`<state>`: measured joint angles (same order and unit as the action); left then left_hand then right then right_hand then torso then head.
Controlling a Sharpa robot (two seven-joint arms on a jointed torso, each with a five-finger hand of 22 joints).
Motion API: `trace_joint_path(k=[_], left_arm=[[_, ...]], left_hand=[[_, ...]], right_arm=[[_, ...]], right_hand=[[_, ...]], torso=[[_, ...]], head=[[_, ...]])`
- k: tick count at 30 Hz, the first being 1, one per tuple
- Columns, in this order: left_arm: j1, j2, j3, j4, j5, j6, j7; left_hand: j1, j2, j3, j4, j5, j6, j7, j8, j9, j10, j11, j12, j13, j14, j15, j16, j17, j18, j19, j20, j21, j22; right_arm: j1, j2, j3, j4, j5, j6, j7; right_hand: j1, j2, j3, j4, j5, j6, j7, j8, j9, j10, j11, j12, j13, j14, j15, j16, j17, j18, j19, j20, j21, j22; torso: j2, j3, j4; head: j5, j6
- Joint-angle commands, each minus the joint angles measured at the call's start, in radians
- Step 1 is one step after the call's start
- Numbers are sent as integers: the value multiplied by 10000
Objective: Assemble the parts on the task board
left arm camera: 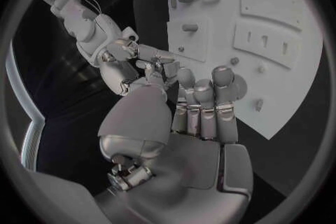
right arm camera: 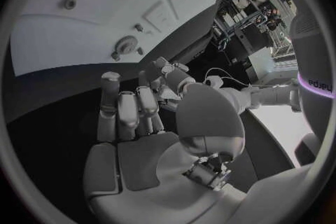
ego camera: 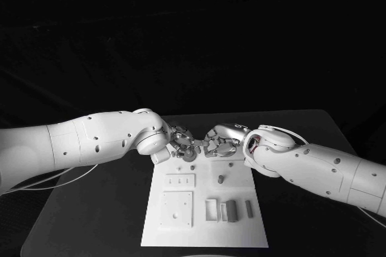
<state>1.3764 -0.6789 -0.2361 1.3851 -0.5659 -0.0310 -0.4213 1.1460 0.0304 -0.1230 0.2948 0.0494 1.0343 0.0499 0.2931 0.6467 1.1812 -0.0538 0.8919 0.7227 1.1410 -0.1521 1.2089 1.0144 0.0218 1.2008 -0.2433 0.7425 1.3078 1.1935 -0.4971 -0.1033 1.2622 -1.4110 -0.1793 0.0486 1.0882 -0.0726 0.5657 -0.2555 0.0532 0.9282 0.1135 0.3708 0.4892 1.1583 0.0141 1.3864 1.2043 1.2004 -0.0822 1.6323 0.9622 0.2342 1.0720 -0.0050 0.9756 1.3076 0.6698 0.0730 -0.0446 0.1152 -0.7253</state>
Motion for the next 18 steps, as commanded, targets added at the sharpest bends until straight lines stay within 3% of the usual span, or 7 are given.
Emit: trace_joint_path(k=[1,18], left_arm=[[10,30,5,14,60,-195,-101],[10,85,9,-43,-10,-24,-265]], left_hand=[[-108,-16,-37,-2,48,45,145,-82,-51,24,60,-36,-22,-125,-8,62,-85,695,-41,-36,-55,155],[143,-216,-23,-12,47,128,169,-227,-173,-11,86,-61,-113,-248,20,236,-399,682,-79,-6,-103,152]], right_arm=[[-9,12,0,61,-106,166,0],[-22,130,-1,59,-131,212,-38]], right_hand=[[-96,8,-6,-42,-44,145,97,16,10,-89,0,0,-4,-3,-47,-42,0,276,11,-54,26,143],[-106,17,-6,-43,-44,142,97,8,14,-100,0,-1,-12,-8,-49,-43,-6,276,12,-54,26,142]], torso=[[7,-3,7],[21,-13,13]], head=[[0,-22],[-21,-83]])
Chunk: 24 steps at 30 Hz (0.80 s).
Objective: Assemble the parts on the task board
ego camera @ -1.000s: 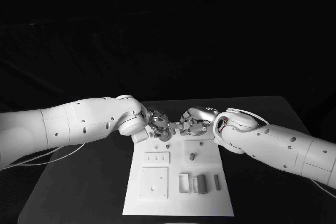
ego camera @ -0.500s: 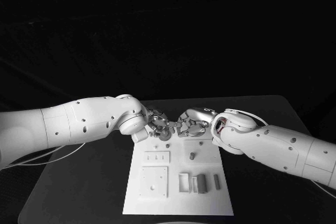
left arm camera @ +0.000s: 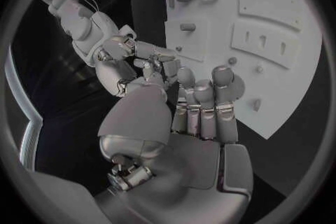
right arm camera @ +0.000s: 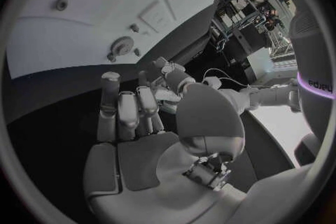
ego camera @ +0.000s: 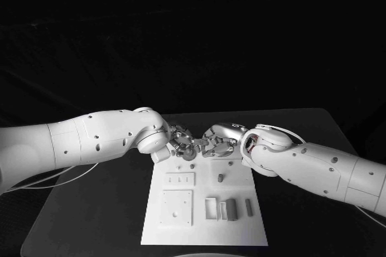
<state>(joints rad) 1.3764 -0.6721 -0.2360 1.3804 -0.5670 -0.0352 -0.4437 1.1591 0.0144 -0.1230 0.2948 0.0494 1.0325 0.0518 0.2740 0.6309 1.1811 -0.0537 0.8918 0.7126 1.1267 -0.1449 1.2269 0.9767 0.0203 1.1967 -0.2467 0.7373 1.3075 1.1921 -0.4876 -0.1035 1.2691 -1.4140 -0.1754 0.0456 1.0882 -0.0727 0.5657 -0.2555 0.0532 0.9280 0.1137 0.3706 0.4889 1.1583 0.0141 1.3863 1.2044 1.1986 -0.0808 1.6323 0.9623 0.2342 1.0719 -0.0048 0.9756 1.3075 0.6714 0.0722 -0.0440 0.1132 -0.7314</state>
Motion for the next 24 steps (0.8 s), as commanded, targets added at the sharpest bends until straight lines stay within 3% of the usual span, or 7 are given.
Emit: trace_joint_path(k=[1,8,14,24], left_arm=[[10,16,8,5,-1,24,-42],[10,28,9,51,-37,82,-60],[10,36,10,64,-81,114,-94],[11,56,11,63,-105,113,-133]], left_hand=[[28,-59,-21,-14,47,154,150,-39,-18,-9,86,-60,-15,-108,-52,66,-36,697,-36,29,-51,154],[406,-120,57,-14,41,281,127,-65,-51,31,67,-34,-57,-128,-71,225,-230,692,12,26,-42,160],[893,-471,809,-20,-6,330,137,-76,-22,61,70,-18,-83,-163,-62,382,-399,662,62,45,-40,154],[1006,-561,975,-25,-6,372,126,-73,-5,86,64,3,-90,-169,-69,463,-482,652,81,42,-23,166]], right_arm=[[-8,41,0,-16,-101,178,-10],[-8,89,0,-59,-118,232,-31],[-8,124,0,-73,-136,272,-55],[-8,157,0,-61,-155,300,-75]], right_hand=[[-107,18,-6,-43,-44,144,95,10,18,-103,0,-2,-15,9,-63,-43,-8,276,13,-56,25,143],[-115,20,-7,-41,-44,144,95,7,20,-115,0,-6,-25,-3,-63,-42,-26,276,13,-56,25,143],[-123,23,-9,-38,-44,146,95,6,22,-127,1,-10,-34,-4,-63,-43,-25,276,11,-55,24,143],[-131,29,-9,-35,-44,151,94,4,27,-143,0,-15,-46,-18,-64,-43,-43,275,9,-55,22,142]], torso=[[5,-6,5],[6,-5,6],[6,0,3],[10,5,4]], head=[[1,-26],[1,-53],[5,-64],[14,-85]])
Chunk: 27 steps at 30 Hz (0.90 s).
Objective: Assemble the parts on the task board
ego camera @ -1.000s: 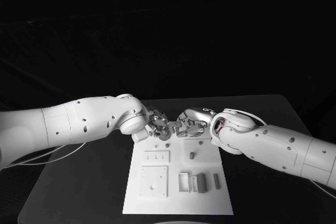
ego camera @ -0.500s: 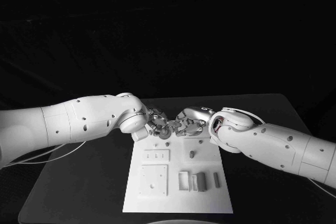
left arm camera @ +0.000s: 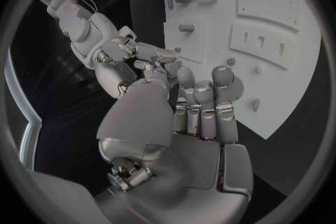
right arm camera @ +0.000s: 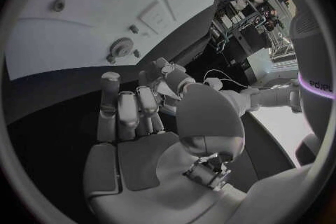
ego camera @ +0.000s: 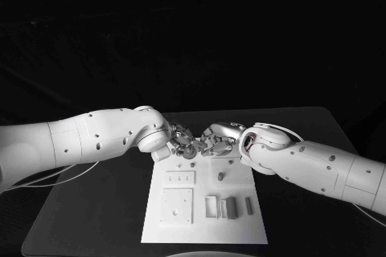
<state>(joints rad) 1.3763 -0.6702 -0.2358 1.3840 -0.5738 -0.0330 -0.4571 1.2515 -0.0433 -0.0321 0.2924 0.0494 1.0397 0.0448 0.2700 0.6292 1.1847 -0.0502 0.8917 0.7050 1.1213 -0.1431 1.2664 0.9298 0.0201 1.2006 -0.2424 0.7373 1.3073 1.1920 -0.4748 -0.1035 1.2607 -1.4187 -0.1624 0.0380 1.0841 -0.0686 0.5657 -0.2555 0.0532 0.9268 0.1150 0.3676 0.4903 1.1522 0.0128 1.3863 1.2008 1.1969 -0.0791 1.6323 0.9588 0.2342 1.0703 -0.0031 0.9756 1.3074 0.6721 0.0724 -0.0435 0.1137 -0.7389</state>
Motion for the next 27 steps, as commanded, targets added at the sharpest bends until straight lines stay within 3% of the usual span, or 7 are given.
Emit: trace_joint_path(k=[1,10,27], left_arm=[[12,38,9,24,-37,90,1],[13,52,11,81,-28,34,-34],[13,63,13,148,77,72,-121]], left_hand=[[70,19,73,4,-6,302,196,-34,12,53,29,5,-16,-114,-87,74,-19,651,45,0,-23,168],[-176,52,197,7,0,334,185,-46,23,64,19,13,-32,-133,-96,153,-126,643,55,-10,-17,170],[242,-84,609,-35,92,324,198,-155,-39,22,29,24,-81,-217,-90,295,-395,627,6,-20,-36,181]], right_arm=[[-7,34,0,23,-109,171,1],[-7,78,0,51,-162,200,-21],[-7,124,0,46,-225,216,-108]], right_hand=[[-90,-12,-9,-36,-43,164,81,34,13,-92,12,-19,-19,1,-82,-44,-5,276,24,-71,22,142],[-91,-6,-5,-40,-43,177,77,36,21,-95,10,-19,-20,-6,-83,-46,-11,276,20,-72,19,142],[-99,-4,-5,-42,-44,189,74,37,29,-113,7,-23,-34,-13,-85,-47,-16,276,17,-71,18,142]], torso=[[4,3,0],[6,4,-2],[10,-3,2]], head=[[9,-10],[25,-30],[27,-48]])
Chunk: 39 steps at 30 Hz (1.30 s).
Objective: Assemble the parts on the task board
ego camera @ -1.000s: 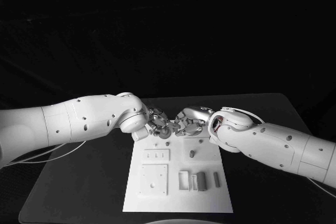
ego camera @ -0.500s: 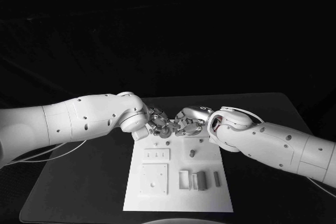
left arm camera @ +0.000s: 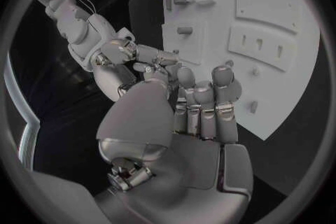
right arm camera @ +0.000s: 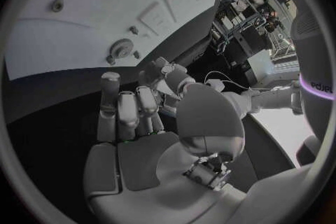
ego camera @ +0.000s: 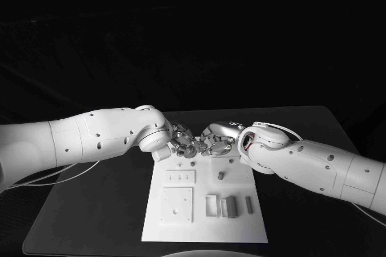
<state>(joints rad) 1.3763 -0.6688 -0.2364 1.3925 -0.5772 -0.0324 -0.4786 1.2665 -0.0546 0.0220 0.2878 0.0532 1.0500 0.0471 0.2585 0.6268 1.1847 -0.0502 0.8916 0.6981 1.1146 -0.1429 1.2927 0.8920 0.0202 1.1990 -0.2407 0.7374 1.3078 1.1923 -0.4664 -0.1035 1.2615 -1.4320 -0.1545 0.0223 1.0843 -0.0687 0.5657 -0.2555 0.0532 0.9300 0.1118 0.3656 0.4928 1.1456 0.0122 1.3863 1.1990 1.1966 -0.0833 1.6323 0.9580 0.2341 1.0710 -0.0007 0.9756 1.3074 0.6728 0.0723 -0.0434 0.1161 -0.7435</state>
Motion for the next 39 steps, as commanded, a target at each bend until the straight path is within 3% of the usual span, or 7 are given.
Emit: trace_joint_path(k=[1,9,14,20,24,39], left_arm=[[14,48,19,60,118,40,93],[14,28,22,24,237,-135,138],[14,32,23,27,356,-121,123],[14,51,23,28,1044,-201,123],[15,53,23,27,1369,-256,160],[16,48,23,22,1618,-517,262]], left_hand=[[111,61,87,14,58,225,176,-42,-17,22,29,27,-14,-154,-92,42,-31,624,21,-36,-36,176],[378,383,212,-19,93,233,178,-78,-32,14,30,47,-32,-191,-92,134,-156,618,-1,-42,-23,188],[893,368,902,-76,46,150,207,-165,-63,-10,59,61,-53,-246,-70,229,-299,610,-31,-34,-25,188],[1692,465,1315,-448,601,101,235,-225,-81,-34,85,99,-52,-308,-45,346,-405,587,-116,-1,12,211],[2075,562,1490,-768,660,129,223,-223,-72,0,74,143,-36,-312,-52,433,-438,583,-126,1,70,222],[2194,688,1829,-1207,611,357,171,-132,0,65,25,187,-29,-324,-92,593,-537,552,-152,-8,213,221]], right_arm=[[-9,40,1,44,-93,143,52],[-11,45,1,79,-93,176,58],[-19,47,1,74,-93,172,54],[-23,44,1,41,-229,183,29],[-23,46,1,20,-229,197,17],[-23,90,0,-33,-229,283,-4]], right_hand=[[-101,-1,-5,-41,-43,158,106,57,5,-48,12,-24,-17,-11,-43,-47,-10,277,9,-95,18,143],[-106,1,-4,-41,-43,162,104,56,9,-59,11,-27,-25,-20,-45,-47,-21,277,7,-94,16,142],[-108,2,-4,-41,-43,162,104,55,11,-63,10,-28,-28,-22,-45,-48,-22,277,6,-94,15,142],[-110,3,-3,-42,-44,160,104,51,12,-90,10,-39,-51,-36,-46,-47,-41,277,4,-94,14,142],[-113,-7,-4,-48,-44,152,105,43,14,-110,10,-47,-66,-48,-47,-48,-55,277,0,-93,13,142],[-143,-20,-9,-42,-44,138,110,23,21,-235,15,-101,-167,-132,-46,-50,-169,277,-18,-86,2,140]], torso=[[2,-2,1],[6,-3,-3],[3,1,-5],[2,2,0],[1,5,4],[8,10,-5]], head=[[3,-2],[5,5],[5,-3],[4,-11],[6,-10],[-3,4]])
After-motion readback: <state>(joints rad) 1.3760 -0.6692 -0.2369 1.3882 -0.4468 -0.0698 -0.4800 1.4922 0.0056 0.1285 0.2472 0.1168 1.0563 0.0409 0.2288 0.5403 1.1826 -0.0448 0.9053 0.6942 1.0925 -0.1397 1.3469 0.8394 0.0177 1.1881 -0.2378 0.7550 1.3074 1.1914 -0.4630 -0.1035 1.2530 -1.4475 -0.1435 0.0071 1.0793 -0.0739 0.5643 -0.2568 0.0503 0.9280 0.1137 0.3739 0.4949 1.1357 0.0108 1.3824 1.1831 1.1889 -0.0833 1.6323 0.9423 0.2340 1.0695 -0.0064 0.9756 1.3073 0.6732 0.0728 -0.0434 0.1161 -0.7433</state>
